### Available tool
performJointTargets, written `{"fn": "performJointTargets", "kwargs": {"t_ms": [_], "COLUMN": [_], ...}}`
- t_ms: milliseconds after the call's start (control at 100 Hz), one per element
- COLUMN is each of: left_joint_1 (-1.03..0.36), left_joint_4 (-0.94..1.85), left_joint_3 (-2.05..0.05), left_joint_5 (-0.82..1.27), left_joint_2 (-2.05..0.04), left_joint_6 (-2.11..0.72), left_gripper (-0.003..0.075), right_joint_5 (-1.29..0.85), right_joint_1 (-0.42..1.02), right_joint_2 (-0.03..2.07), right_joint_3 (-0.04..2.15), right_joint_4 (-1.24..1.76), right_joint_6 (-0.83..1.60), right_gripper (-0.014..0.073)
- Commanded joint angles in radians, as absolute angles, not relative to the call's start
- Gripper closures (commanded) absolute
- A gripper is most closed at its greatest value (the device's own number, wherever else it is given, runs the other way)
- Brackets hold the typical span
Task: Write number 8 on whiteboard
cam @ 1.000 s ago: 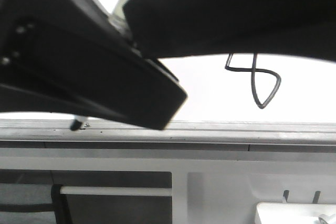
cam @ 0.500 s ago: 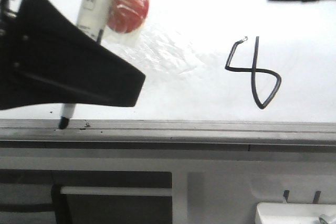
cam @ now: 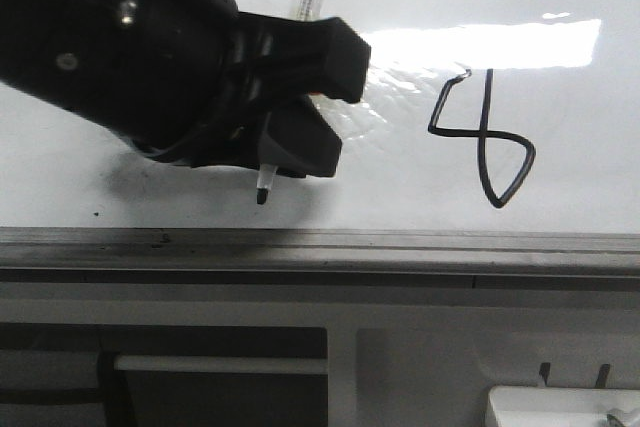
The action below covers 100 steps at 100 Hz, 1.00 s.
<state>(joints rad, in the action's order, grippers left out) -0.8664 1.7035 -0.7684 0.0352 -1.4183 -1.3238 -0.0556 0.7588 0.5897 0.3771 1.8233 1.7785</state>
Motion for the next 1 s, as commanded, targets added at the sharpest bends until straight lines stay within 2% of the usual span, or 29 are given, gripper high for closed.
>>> {"fn": "performJointTargets", "kwargs": {"t_ms": [0,480,560,630,710,780,910,990], "left_joint_1": [-0.868,-0.868,-0.868,-0.868,-0.868,-0.868,-0.868,-0.868], "left_joint_4": [1.739,1.773,1.802,1.821,1.822,1.822,1.822,1.822], "left_joint_3": [-0.824,-0.844,-0.844,-0.844,-0.844,-0.844,-0.844,-0.844], "left_joint_5": [0.008,-0.14,-0.147,-0.156,-0.17,-0.192,-0.205,-0.192], "left_joint_2": [-1.42,-1.46,-1.46,-1.46,-1.46,-1.46,-1.46,-1.46], "left_joint_6": [-1.316,-1.316,-1.316,-1.316,-1.316,-1.316,-1.316,-1.316], "left_gripper": [0.0741,0.0729,0.065,0.0514,0.0402,0.0365,0.0357,0.0281], "right_joint_5": [-0.074,-0.076,-0.076,-0.078,-0.082,-0.082,-0.088,-0.092], "right_joint_1": [0.757,0.757,0.757,0.757,0.757,0.757,0.757,0.757], "right_joint_2": [0.587,0.587,0.587,0.587,0.587,0.587,0.587,0.587], "right_joint_3": [0.402,0.402,0.402,0.402,0.402,0.402,0.402,0.402], "right_joint_4": [1.862,1.862,1.862,1.862,1.862,1.862,1.862,1.862], "right_joint_6": [1.777,1.777,1.777,1.777,1.777,1.777,1.777,1.777], "right_gripper": [0.0657,0.0657,0.0657,0.0657,0.0657,0.0657,0.0657,0.0657]}}
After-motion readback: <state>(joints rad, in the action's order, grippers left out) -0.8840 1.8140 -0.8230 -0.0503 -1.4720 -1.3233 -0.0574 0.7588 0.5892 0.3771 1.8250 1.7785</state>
